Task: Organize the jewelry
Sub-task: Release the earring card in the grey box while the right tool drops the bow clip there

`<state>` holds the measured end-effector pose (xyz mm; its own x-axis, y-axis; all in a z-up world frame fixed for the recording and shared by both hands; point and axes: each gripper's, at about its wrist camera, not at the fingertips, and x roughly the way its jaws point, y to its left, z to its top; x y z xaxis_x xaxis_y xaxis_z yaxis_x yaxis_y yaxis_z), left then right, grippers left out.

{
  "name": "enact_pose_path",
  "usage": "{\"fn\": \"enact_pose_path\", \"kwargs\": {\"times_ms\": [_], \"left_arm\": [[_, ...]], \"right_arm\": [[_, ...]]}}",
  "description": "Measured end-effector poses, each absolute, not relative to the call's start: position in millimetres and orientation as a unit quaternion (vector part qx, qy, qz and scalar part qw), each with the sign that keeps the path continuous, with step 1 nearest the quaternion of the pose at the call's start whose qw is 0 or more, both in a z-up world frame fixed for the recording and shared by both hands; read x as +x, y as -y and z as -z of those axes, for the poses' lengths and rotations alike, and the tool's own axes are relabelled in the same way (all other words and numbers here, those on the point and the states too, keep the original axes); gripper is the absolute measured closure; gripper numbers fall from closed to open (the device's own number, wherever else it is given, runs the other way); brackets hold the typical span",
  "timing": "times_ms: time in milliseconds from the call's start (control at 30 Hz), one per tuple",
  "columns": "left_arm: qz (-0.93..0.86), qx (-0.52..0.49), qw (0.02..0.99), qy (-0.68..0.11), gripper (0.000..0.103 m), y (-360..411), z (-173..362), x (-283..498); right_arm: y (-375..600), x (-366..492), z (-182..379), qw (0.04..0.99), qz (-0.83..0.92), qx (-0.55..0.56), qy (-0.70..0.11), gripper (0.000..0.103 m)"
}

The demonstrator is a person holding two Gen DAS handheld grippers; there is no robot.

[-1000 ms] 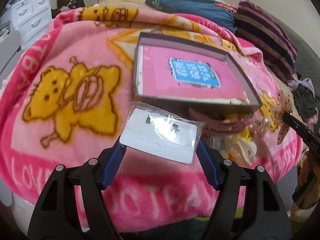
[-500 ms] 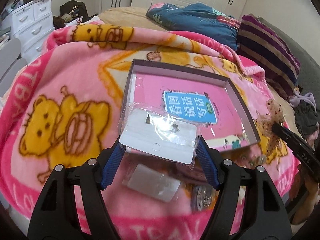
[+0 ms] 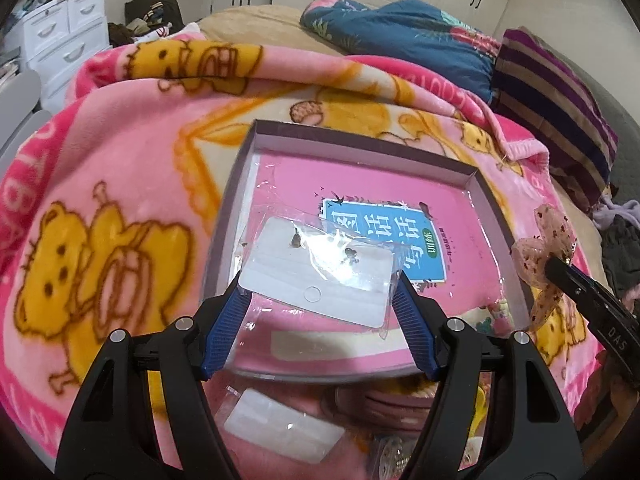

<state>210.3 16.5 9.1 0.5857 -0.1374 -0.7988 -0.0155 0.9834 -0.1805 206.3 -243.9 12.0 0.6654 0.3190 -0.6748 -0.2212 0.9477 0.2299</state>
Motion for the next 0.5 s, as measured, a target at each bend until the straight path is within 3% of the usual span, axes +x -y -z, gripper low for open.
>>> {"fn": "enact_pose_path", "kwargs": {"times_ms": [500], "left_arm": [[0.035, -0.085, 0.885, -0.457, 0.035, -26.4, 9.3, 216.6]], "right_arm": [[238.8, 229.5, 11.0, 0.909, -0.11, 0.069, -0.396, 0.064]]}}
